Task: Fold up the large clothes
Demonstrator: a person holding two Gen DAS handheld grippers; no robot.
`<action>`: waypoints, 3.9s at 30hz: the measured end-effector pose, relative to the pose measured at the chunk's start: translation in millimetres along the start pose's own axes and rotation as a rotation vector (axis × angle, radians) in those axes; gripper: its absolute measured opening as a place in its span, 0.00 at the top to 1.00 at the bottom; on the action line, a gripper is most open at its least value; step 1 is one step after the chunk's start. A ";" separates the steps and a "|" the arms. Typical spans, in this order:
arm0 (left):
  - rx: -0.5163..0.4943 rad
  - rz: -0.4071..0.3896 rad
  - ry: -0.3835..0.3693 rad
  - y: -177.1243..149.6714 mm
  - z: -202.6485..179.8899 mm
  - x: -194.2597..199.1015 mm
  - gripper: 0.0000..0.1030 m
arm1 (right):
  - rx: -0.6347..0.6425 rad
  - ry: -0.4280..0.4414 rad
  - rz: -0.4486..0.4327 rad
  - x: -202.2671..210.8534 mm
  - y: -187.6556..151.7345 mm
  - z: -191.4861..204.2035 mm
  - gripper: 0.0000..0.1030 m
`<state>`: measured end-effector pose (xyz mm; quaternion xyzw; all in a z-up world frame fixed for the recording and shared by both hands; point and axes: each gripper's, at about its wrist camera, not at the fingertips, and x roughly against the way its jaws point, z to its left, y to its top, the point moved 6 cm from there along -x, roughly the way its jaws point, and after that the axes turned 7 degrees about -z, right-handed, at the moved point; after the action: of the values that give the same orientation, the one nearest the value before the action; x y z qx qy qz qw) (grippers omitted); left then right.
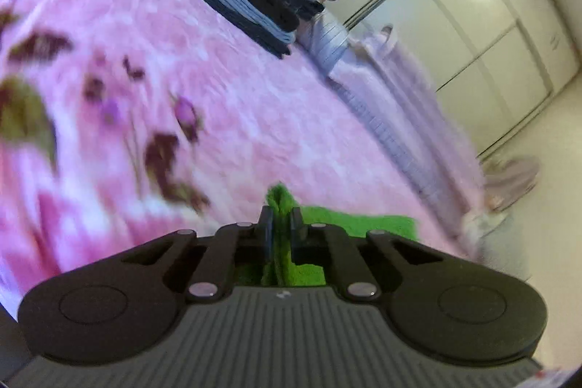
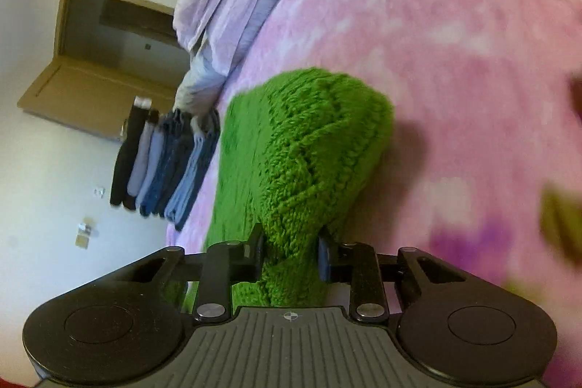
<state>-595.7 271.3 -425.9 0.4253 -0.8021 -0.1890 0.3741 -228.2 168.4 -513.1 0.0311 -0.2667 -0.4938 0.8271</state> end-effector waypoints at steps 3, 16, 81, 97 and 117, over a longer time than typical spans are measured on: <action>0.018 0.042 -0.009 -0.3 0.1 0.9 0.85 | 0.124 -0.023 0.060 9.1 2.4 2.2 0.45; 0.212 0.175 -0.091 -50.6 13.8 9.5 0.28 | 0.300 0.117 0.282 -53.4 110.9 -7.5 0.15; -0.649 0.138 0.104 -63.0 -94.2 41.9 0.70 | 1.002 -0.251 -0.004 26.9 -24.9 67.5 0.34; -0.717 0.146 0.101 -103.3 -121.6 142.1 0.54 | 0.949 -0.250 -0.001 121.0 -64.1 76.5 0.33; -0.754 0.067 0.120 -103.3 -140.0 190.5 0.48 | 1.022 -0.180 -0.024 157.1 -80.4 99.1 0.33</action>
<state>-501.6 57.9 -315.6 0.2417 -0.6663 -0.4333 0.5567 -281.2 17.4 -389.0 0.3915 -0.5434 -0.3106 0.6746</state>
